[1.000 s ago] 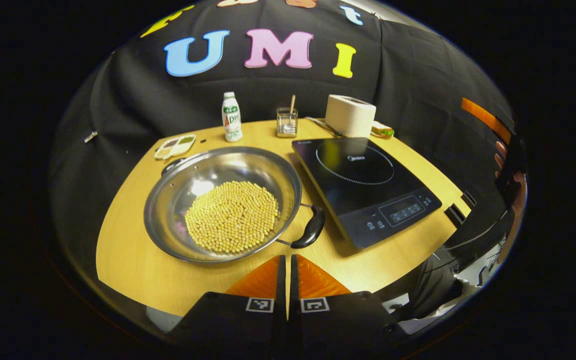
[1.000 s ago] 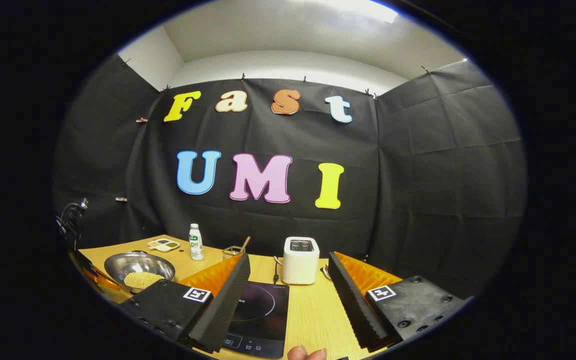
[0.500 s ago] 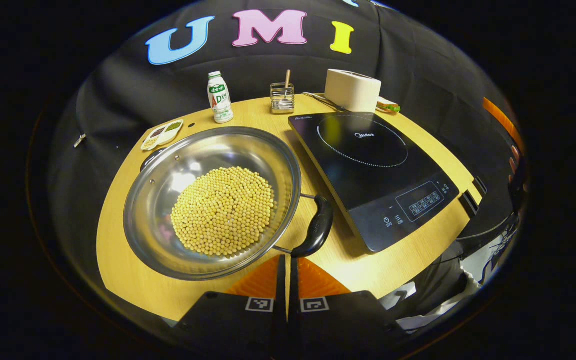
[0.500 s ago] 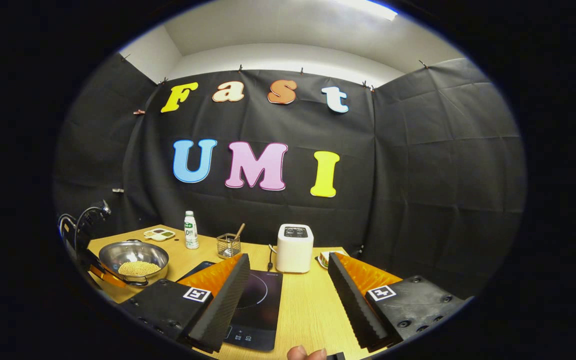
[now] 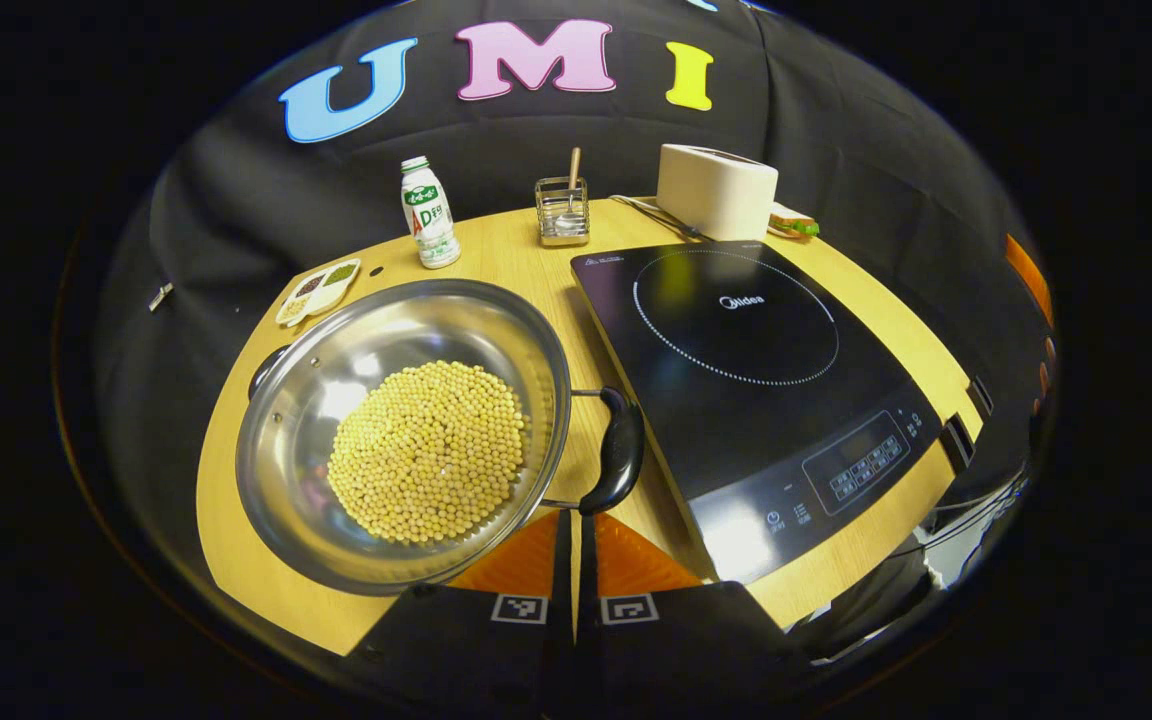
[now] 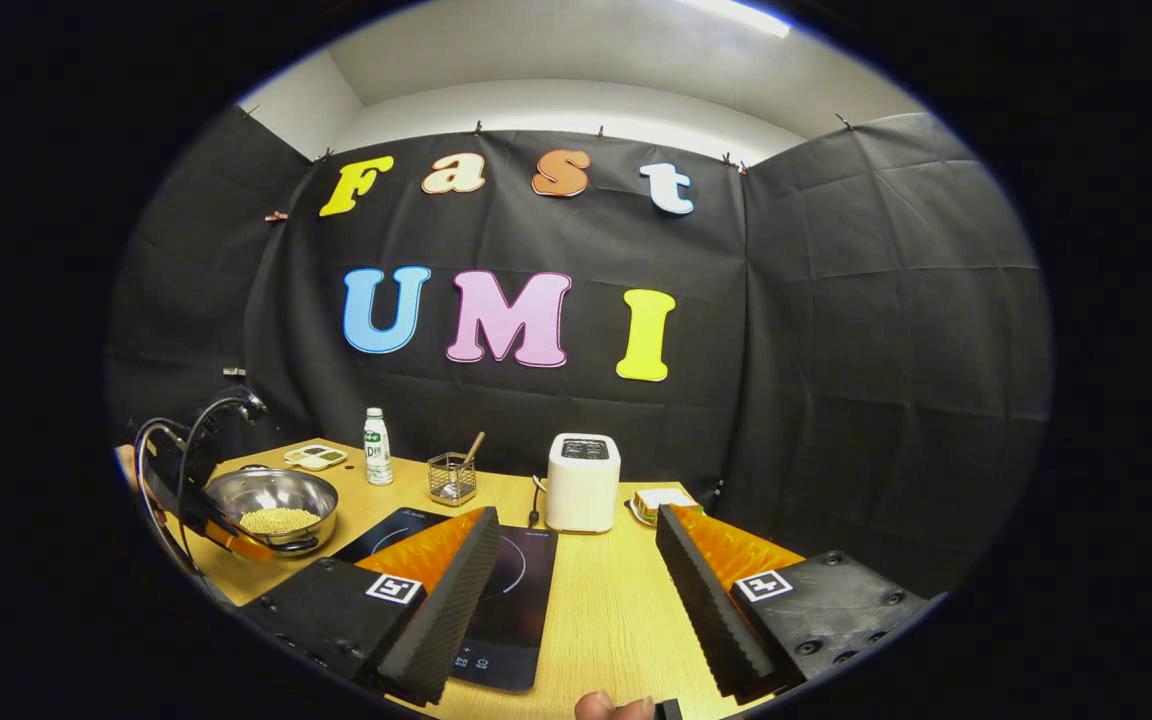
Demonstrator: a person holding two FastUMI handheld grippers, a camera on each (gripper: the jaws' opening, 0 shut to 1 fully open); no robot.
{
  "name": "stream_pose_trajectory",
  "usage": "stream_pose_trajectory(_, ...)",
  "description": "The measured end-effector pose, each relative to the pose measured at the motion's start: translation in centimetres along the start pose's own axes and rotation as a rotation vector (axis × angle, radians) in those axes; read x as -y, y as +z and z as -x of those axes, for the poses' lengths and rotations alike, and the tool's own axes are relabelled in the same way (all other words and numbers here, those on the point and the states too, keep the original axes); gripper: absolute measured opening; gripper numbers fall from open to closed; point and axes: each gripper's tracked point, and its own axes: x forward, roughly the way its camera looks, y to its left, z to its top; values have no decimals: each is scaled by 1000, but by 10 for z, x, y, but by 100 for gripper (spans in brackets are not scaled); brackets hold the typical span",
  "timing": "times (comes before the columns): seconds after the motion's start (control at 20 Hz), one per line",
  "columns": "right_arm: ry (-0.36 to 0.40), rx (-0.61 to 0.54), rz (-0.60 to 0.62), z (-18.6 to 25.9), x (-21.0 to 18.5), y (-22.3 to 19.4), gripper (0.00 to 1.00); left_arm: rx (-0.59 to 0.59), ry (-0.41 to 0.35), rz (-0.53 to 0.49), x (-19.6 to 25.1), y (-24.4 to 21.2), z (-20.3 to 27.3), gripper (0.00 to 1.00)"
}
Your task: First push the handle of the pot to place it horizontally, then grasp the pot with both hands and set it on the induction cooktop.
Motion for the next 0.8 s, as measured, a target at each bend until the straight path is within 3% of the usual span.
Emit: stream_pose_trajectory(0.8, -20, -38, 15, -3, 21, -19, 98, 83, 21, 76, 9, 64, -51, 5)
